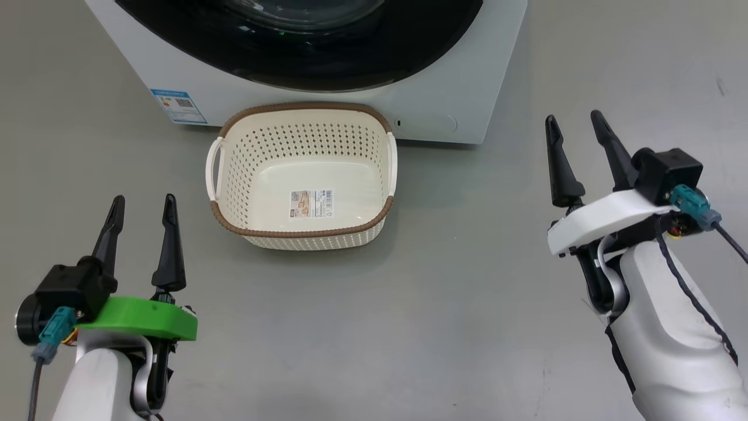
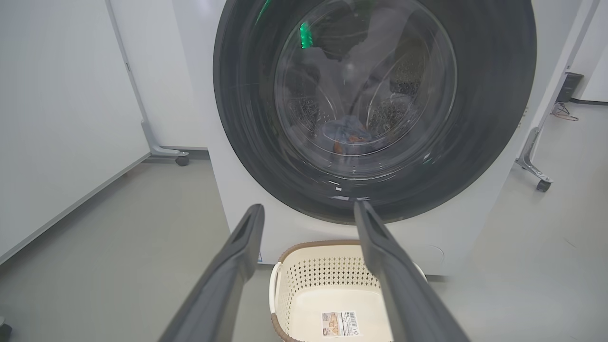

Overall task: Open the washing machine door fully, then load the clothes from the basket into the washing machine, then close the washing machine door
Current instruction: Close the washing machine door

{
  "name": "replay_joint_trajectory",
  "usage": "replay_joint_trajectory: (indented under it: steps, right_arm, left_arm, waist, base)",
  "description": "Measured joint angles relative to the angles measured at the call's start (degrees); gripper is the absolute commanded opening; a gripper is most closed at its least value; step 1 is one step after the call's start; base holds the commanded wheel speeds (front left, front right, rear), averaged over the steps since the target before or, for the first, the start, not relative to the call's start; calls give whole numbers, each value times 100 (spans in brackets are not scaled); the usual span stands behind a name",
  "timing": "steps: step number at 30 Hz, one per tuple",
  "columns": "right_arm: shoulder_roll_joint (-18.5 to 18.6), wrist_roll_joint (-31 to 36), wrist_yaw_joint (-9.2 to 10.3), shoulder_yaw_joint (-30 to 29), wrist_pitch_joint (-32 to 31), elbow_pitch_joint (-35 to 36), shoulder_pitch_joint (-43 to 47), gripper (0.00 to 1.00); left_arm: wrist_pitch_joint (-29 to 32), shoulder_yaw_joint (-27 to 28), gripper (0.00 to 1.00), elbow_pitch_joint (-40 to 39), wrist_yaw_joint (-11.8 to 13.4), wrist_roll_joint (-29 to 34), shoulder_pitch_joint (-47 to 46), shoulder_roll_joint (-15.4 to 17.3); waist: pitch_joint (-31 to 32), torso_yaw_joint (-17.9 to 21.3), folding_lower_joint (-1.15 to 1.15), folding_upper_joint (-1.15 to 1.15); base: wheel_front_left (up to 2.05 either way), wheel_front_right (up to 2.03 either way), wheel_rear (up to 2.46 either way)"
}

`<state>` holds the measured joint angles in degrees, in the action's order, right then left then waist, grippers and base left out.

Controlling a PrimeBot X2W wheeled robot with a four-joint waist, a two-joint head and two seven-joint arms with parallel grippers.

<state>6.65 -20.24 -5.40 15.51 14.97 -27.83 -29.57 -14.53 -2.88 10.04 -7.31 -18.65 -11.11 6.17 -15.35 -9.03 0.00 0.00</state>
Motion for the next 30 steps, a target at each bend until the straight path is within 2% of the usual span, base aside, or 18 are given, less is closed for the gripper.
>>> replay_joint_trajectory:
  steps: [17,30]
  right_arm:
    - [-133,-4,51,-482,-2,559,1548,100]
    - [-196,66,49,-679,-5,934,2247,100]
  left_arm:
    - [1,198,100,166,0,148,891,23]
    - [1,234,100,121,0,166,1232,30]
  waist:
    - [957,347,0,0]
    - [1245,541,0,0]
  base:
    - [0,0,0]
    - [0,0,0]
